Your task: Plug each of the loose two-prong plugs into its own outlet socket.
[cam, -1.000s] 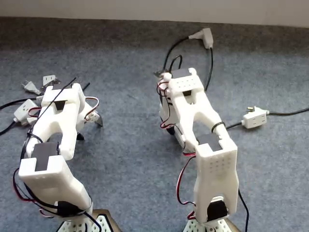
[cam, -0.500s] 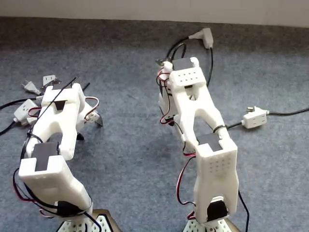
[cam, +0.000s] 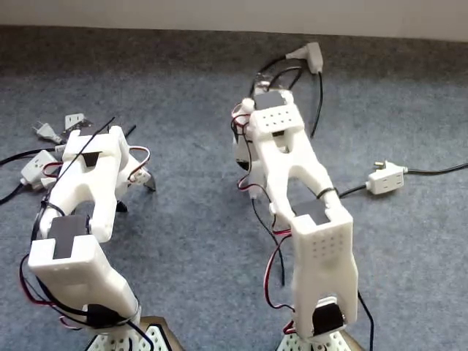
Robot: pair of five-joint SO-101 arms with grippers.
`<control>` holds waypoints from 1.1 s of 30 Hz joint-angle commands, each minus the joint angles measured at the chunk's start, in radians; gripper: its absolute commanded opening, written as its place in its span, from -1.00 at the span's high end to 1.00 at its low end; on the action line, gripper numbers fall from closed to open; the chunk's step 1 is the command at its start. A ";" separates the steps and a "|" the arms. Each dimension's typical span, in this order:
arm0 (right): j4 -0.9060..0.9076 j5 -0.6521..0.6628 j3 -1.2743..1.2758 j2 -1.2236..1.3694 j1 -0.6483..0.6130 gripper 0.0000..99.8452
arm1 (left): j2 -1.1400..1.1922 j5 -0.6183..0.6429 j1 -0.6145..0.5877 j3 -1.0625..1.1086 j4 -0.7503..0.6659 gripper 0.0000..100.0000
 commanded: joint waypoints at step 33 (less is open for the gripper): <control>0.120 -0.129 -0.203 0.059 -0.183 0.48 | -0.047 0.005 0.016 -0.005 -0.029 0.42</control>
